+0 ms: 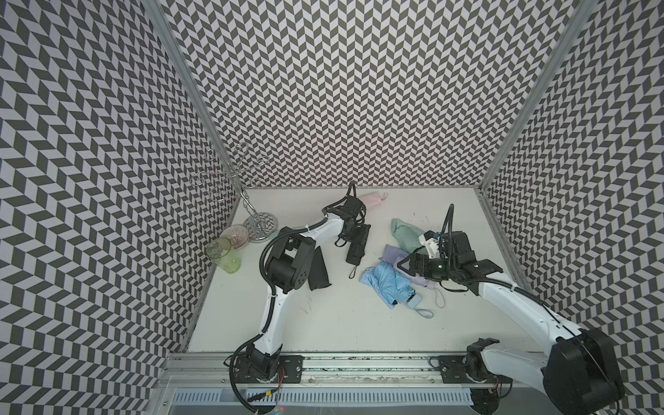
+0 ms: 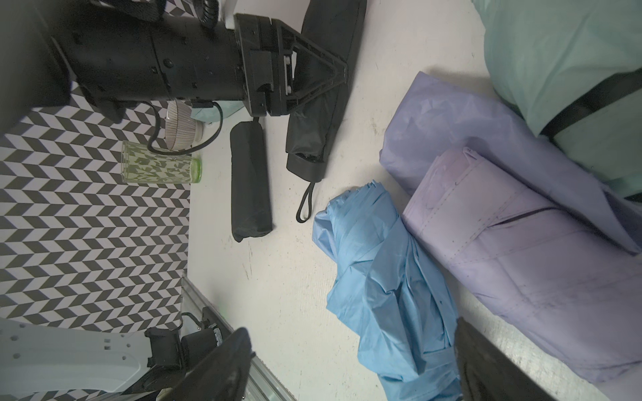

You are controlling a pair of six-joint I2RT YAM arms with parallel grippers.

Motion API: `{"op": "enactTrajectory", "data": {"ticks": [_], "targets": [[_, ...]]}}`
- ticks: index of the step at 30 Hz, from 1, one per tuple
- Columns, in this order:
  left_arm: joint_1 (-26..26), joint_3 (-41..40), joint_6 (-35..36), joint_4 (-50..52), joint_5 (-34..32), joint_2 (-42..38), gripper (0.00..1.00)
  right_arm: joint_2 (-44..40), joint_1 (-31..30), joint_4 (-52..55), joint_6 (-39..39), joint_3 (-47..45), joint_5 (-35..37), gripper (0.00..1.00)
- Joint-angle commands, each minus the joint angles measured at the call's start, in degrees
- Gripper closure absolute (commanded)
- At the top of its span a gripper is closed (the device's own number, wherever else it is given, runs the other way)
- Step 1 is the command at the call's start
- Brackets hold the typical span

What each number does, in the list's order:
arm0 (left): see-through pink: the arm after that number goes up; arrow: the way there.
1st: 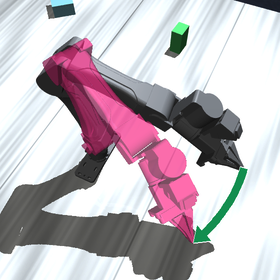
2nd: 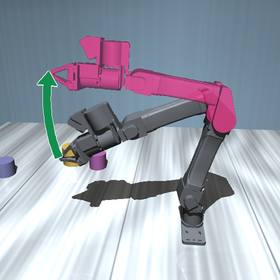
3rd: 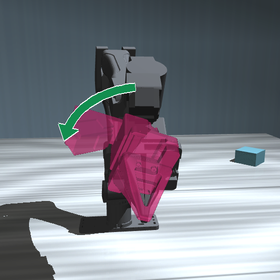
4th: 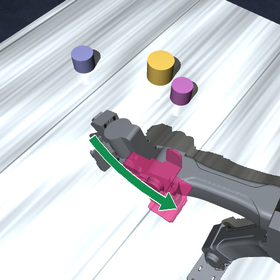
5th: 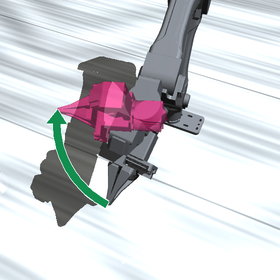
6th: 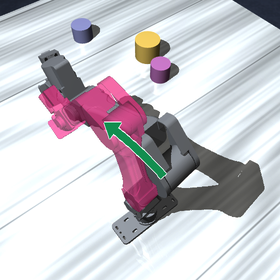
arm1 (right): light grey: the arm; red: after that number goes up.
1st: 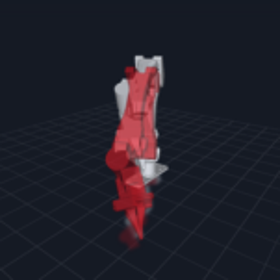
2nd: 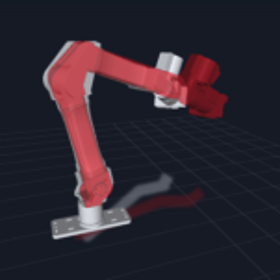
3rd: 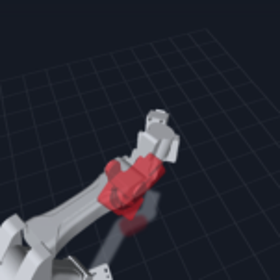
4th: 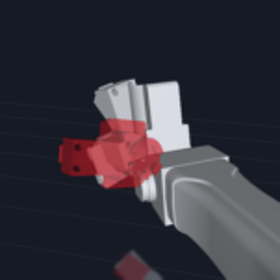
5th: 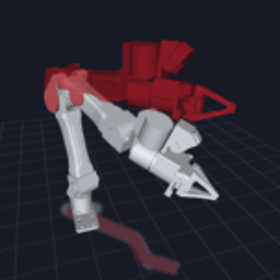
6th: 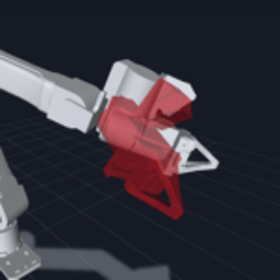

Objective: Take umbrellas out of sleeves
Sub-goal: Pick up the umbrella from the center of the board.

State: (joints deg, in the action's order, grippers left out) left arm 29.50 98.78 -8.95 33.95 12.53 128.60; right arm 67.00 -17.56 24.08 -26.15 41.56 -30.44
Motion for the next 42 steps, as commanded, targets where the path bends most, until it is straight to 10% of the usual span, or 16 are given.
{"op": "enactTrajectory", "data": {"ticks": [1,14,24,42], "targets": [[-2.0,-4.9,-1.3,4.4,5.0,-0.9,0.67,-1.1,-0.1,-1.0,0.3,1.8,-0.4,0.10],[-15.8,-27.1,-24.8,-22.5,35.0,-18.3,0.70,1.9,-3.5,-11.5,-3.8,3.9,-5.5,0.10],[-15.2,-40.7,-53.7,-49.6,32.6,-29.0,0.70,11.2,-16.9,-20.4,-4.7,7.9,-2.5,0.10],[-12.1,-42.9,-60.5,-54.1,30.1,-33.1,0.70,23.0,-22.8,-24.5,-6.8,20.0,4.0,0.24]]}}
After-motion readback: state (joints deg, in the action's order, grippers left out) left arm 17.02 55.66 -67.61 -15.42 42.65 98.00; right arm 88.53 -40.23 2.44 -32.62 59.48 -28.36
